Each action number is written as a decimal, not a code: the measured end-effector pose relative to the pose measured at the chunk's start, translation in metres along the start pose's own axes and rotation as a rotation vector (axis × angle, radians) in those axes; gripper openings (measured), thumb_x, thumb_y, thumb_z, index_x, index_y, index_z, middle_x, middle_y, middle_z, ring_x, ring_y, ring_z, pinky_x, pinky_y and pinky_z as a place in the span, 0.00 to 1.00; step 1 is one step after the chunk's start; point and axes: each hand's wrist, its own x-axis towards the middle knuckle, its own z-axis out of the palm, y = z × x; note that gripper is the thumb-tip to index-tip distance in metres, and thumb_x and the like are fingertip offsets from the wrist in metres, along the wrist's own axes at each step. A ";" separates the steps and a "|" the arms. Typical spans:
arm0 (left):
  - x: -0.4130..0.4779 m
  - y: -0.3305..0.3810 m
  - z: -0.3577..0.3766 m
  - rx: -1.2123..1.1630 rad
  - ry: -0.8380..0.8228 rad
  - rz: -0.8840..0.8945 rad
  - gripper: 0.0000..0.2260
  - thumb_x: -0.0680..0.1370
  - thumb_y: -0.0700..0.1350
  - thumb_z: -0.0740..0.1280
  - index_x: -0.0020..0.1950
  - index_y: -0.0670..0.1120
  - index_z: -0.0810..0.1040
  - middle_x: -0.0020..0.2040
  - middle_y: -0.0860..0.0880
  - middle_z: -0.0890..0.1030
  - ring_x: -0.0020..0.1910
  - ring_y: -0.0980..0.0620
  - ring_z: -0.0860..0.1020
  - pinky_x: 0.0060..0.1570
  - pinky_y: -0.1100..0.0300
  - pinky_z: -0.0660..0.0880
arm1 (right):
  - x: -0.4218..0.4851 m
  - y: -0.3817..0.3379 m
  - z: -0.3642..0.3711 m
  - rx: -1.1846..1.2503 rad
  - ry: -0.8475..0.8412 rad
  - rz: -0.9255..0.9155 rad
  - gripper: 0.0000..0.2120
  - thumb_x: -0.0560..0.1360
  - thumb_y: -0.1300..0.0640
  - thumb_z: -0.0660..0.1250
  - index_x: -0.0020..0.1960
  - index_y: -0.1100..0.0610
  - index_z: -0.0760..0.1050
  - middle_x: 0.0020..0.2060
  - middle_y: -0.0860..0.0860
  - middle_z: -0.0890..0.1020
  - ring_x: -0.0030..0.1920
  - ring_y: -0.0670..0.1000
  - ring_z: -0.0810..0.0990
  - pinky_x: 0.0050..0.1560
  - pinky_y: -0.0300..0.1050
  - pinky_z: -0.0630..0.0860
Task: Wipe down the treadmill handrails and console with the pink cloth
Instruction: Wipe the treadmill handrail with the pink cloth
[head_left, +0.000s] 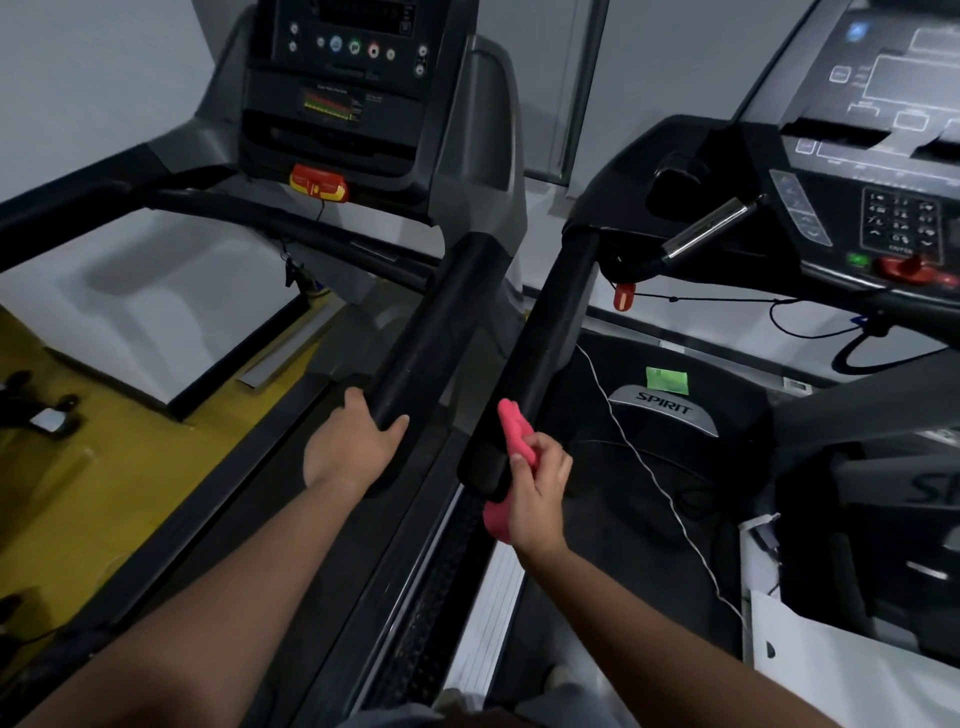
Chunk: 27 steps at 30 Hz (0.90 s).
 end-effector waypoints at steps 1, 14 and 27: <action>0.000 0.000 0.000 0.003 0.001 0.000 0.25 0.77 0.62 0.62 0.63 0.45 0.66 0.47 0.45 0.78 0.39 0.46 0.78 0.33 0.55 0.75 | -0.001 0.000 0.002 0.069 0.027 0.042 0.11 0.79 0.63 0.57 0.49 0.47 0.66 0.52 0.43 0.66 0.55 0.37 0.67 0.61 0.39 0.63; -0.004 0.003 -0.004 0.034 0.002 0.001 0.25 0.77 0.62 0.61 0.64 0.44 0.65 0.49 0.44 0.78 0.39 0.48 0.75 0.33 0.57 0.70 | 0.030 -0.014 0.010 0.685 0.032 0.745 0.14 0.80 0.64 0.50 0.45 0.63 0.74 0.38 0.57 0.78 0.38 0.55 0.76 0.42 0.45 0.78; 0.001 0.006 -0.005 0.101 -0.012 -0.022 0.27 0.77 0.62 0.60 0.66 0.43 0.63 0.50 0.43 0.77 0.39 0.46 0.75 0.32 0.56 0.71 | 0.039 0.003 0.023 0.811 -0.085 0.941 0.19 0.78 0.48 0.54 0.46 0.63 0.74 0.37 0.62 0.78 0.39 0.60 0.77 0.49 0.56 0.75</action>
